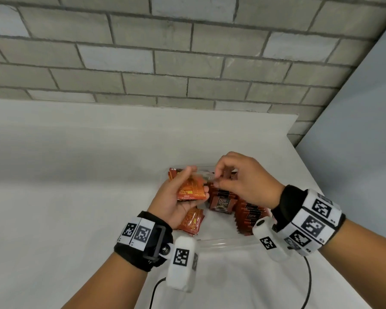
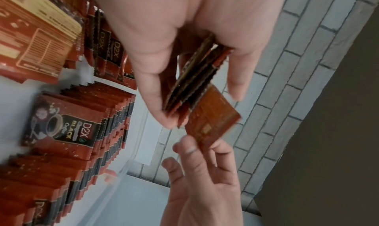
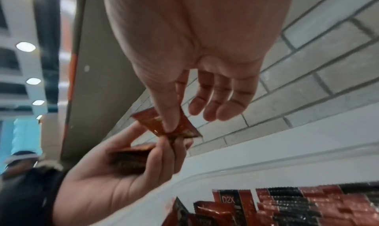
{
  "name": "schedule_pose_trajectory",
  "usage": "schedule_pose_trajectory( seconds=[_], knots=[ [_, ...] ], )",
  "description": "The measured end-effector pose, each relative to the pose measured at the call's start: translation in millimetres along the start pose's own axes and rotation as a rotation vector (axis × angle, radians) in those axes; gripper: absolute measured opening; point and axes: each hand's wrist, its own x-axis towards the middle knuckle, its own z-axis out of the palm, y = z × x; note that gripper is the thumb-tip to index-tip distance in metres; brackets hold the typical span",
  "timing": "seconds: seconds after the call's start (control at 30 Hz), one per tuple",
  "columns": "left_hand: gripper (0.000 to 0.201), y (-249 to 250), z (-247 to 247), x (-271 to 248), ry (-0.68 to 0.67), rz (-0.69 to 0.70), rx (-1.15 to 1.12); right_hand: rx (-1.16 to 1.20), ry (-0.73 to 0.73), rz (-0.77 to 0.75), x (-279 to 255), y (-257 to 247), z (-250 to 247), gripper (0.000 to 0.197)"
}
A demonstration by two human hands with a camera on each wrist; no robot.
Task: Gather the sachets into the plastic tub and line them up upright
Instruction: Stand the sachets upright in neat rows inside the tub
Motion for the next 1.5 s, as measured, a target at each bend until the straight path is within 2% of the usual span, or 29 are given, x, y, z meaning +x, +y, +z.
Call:
schedule_pose_trajectory(
  seconds=[0.1, 0.17, 0.23, 0.3, 0.43, 0.57, 0.7, 0.8, 0.87, 0.97, 1.07, 1.13, 1.27, 1.5],
  knots=[
    [0.05, 1, 3, 0, 0.022, 0.037, -0.011, -0.066, -0.141, -0.009, -5, -2, 3, 0.025],
    [0.054, 0, 4, 1, 0.04, 0.066, -0.019, 0.002, -0.102, 0.049, -6, -1, 3, 0.032],
    [0.056, 0, 3, 0, 0.056, 0.09, -0.04, 0.128, -0.025, 0.149, -5, -1, 5, 0.032],
    [0.056, -1, 2, 0, 0.053, 0.105, -0.046, 0.231, -0.012, 0.219, -6, 1, 10, 0.033],
    [0.054, -3, 1, -1, 0.018, 0.121, -0.024, 0.27, -0.026, 0.193, -4, 0, 15, 0.03],
    [0.033, -1, 0, -4, -0.028, 0.086, 0.007, 0.22, 0.026, 0.123, 6, -8, 10, 0.022],
    [0.048, -1, 0, -3, -0.049, 0.063, 0.038, 0.216, 0.009, 0.095, 16, -15, 6, 0.028],
    [0.057, -2, 1, -1, -0.043, 0.125, 0.06, 0.308, 0.015, 0.209, 19, -13, 5, 0.031],
    [0.058, -1, 1, 0, -0.035, 0.136, 0.063, 0.4, -0.007, 0.283, 18, -10, 3, 0.027],
    [0.054, 1, 1, 0, 0.008, 0.141, 0.055, 0.401, -0.008, 0.266, 14, 0, -2, 0.017],
    [0.047, 3, -3, 0, 0.12, 0.189, -0.041, 0.281, -0.021, 0.235, 11, 9, -10, 0.014],
    [0.047, 4, -8, 0, 0.173, 0.226, -0.097, 0.07, -0.125, 0.225, 11, 14, -13, 0.01],
    [0.052, 5, -13, -2, 0.167, 0.253, -0.132, -0.35, -0.38, 0.215, 14, 21, 1, 0.009],
    [0.047, 6, -17, -1, 0.137, 0.238, -0.129, -0.584, -0.465, 0.264, 23, 28, 27, 0.012]
  ],
)
